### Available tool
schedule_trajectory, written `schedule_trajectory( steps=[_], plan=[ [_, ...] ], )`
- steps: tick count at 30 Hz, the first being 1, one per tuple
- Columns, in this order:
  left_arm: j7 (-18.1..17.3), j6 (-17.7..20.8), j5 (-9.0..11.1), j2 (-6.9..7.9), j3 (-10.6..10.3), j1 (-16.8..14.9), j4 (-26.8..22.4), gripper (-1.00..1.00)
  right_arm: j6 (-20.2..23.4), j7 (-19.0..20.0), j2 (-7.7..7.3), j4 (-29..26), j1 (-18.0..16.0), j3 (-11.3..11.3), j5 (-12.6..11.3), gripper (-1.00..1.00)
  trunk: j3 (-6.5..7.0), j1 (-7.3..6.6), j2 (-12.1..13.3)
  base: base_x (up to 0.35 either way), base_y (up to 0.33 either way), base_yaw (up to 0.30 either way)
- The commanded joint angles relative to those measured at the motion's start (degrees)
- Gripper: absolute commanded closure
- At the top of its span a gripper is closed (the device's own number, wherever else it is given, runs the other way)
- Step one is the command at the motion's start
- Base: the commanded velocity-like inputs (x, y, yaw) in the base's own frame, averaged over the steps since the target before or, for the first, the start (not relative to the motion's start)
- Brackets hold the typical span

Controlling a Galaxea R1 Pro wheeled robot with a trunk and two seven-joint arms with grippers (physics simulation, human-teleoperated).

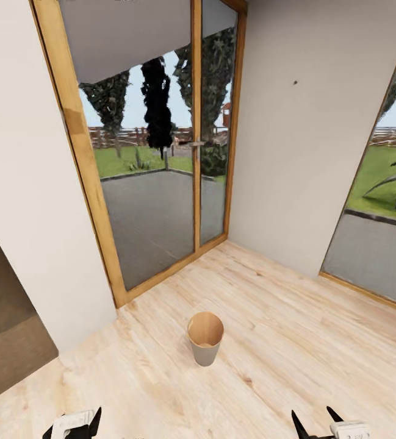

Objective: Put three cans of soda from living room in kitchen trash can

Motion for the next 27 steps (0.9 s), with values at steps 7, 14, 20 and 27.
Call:
schedule_trajectory(
  steps=[7,14,20,27],
  plan=[
    [0.0,0.0,0.0,0.00,0.0,0.0,0.0,-1.00,0.0,0.0,0.08,0.0,0.0,0.0,0.0,-1.00,0.00,0.00,0.0,0.000,-0.295,0.248],
    [0.0,0.0,0.0,0.00,0.0,0.0,0.0,-1.00,0.0,0.0,0.09,0.0,0.0,0.0,0.1,-1.00,0.00,0.00,0.0,0.000,-0.294,0.248],
    [0.0,0.0,0.0,0.00,0.0,0.0,0.0,-1.00,0.0,0.0,0.09,0.2,0.0,0.0,0.1,-1.00,0.00,0.00,0.0,0.000,-0.270,0.248],
    [0.0,0.0,0.0,0.00,0.0,0.0,0.0,-1.00,0.0,0.0,0.09,0.3,0.0,0.0,0.1,-1.00,0.00,0.00,0.0,0.000,-0.232,0.248]
  ],
)
